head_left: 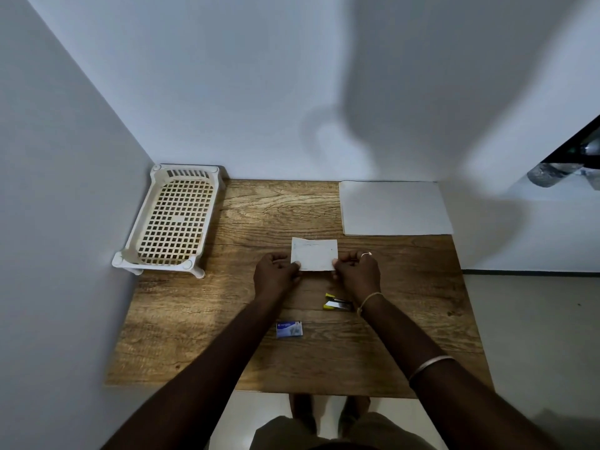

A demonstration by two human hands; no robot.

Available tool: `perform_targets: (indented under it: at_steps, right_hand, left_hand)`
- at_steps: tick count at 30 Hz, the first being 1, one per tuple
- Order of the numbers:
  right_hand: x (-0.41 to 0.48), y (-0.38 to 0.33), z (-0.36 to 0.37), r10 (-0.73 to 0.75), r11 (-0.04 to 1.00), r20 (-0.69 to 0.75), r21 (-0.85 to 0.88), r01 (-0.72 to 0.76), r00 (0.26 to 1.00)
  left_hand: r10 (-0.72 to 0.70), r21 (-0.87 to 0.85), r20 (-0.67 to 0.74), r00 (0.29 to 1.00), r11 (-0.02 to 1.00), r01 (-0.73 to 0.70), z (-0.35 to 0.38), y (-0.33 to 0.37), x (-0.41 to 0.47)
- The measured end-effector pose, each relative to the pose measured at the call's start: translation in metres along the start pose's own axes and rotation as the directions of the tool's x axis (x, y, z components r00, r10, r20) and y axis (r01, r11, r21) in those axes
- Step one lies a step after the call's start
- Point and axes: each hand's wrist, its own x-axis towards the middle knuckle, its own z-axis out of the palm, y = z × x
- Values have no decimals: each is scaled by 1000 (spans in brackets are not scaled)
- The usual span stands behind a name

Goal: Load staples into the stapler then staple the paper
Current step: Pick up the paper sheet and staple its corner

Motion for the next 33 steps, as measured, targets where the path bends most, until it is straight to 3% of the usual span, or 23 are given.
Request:
perform_targets:
  at_steps: [4,9,12,14,17,19,21,23,27,33]
  right_hand:
    - [1,3,6,82,997,22,5,-82,996]
    - [3,6,9,56,996,25,-73,-54,998]
    - [2,6,8,20,985,26,-170,-15,999]
    - [1,2,6,-69,937,29,-341,75,997]
    - [-10,-4,2,-247,783,121,-560,272,961]
    - [-25,-3,0,-394,584,258,-670,457,882]
    - [-39,4,1,-446,365,421,-720,590,790]
    - [-47,10,4,-357,243,536,-738,630,765]
    - [-46,16,11,-212,193,579,-765,614,787]
    - [-29,16,15,-205,184,573,-773,607,793]
  left_hand:
    - [69,158,-36,997,986,-62,-2,-5,3]
    - [212,372,-28,977,909,-187,-8,-11,3]
    - [268,477,-4,963,847,-234,-13,-12,5]
    - [315,549,28,949,789,-278,-14,-10,4]
    - [458,721,148,877,557,-413,-15,-7,-3]
    - [547,769,369,752,274,-577,-17,-10,-13]
    - [488,720,610,624,-15,-693,-20,-19,-22]
    - [361,689,701,615,-118,-715,-24,-25,-26]
    - [171,685,729,663,-163,-711,-29,-33,-18]
    - [168,695,719,675,-148,-704,-24,-31,1]
